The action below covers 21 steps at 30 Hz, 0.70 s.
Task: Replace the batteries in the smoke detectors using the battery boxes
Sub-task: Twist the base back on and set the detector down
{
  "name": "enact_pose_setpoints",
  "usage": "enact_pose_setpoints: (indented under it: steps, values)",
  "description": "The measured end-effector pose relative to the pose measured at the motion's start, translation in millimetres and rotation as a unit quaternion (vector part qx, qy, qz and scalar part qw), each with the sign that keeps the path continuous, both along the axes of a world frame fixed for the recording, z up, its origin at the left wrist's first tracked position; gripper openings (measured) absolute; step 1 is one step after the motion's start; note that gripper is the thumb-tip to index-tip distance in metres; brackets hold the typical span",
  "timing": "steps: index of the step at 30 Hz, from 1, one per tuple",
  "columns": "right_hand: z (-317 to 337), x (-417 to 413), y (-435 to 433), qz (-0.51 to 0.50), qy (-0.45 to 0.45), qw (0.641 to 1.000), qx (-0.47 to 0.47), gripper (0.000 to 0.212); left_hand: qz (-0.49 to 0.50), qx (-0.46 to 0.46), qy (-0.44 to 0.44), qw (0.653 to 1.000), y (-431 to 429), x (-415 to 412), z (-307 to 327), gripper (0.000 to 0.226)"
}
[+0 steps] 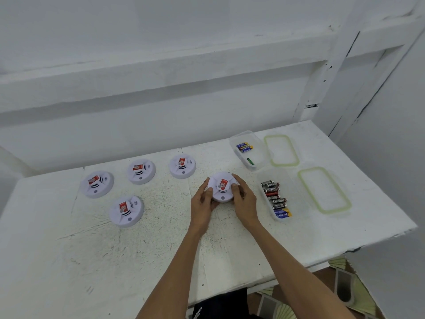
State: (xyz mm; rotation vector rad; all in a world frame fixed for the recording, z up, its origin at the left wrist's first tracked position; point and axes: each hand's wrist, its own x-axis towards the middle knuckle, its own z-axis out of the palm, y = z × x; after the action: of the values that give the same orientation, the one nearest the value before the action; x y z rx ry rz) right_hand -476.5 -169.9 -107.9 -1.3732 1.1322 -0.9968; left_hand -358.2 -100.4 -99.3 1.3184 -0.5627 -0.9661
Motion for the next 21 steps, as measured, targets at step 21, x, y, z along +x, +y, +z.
enact_pose_setpoints:
  steps: [21]
  values:
    - [-3.1, 0.6, -1.5, -0.001, 0.013, 1.0, 0.004, 0.036, -0.002, 0.0, -0.002, 1.0, 0.0, -0.1, 1.7, 0.041]
